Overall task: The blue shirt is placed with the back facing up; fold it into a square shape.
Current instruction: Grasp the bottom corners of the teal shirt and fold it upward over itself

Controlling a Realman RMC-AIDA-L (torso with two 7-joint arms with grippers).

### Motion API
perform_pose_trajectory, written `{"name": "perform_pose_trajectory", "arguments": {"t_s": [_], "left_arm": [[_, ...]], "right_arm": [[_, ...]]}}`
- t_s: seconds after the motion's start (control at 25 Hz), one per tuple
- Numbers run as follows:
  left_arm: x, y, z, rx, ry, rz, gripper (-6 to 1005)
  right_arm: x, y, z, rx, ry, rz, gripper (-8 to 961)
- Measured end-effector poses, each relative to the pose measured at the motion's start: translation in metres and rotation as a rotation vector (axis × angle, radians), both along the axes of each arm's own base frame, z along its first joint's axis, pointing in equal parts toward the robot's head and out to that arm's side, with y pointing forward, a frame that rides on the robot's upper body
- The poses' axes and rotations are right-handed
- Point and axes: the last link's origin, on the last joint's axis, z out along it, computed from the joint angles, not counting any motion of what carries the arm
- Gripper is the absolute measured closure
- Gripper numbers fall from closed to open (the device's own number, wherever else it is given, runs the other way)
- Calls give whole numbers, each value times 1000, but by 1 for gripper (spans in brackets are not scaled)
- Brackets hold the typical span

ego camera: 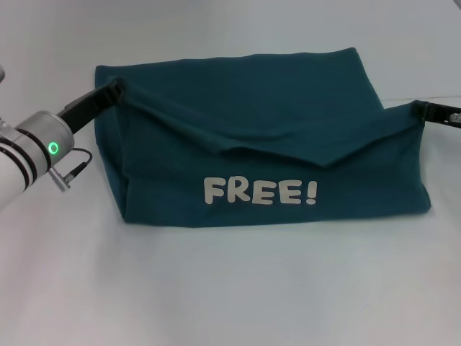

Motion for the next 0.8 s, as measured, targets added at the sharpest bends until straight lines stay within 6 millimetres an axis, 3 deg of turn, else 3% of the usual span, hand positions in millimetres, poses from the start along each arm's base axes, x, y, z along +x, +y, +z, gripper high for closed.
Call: {"name": "perform_pose_trajectory", "arguments": {"t_s": [0.4, 0.52, 0.64, 0.8], "left_arm": [[-3, -7, -11, -11, 16, 5, 983], [-7, -8, -9, -2, 11, 18, 917], [-15, -10, -3, 27, -8, 43, 850], [-22, -12, 3, 43, -7, 49, 640]], "right_arm": [[5, -3, -9, 5, -30, -23, 885], [5, -4, -10, -9, -40, -13, 857], [2, -3, -8, -22, -49, 9, 718], [1, -4, -3, -19, -44, 21, 565]]}}
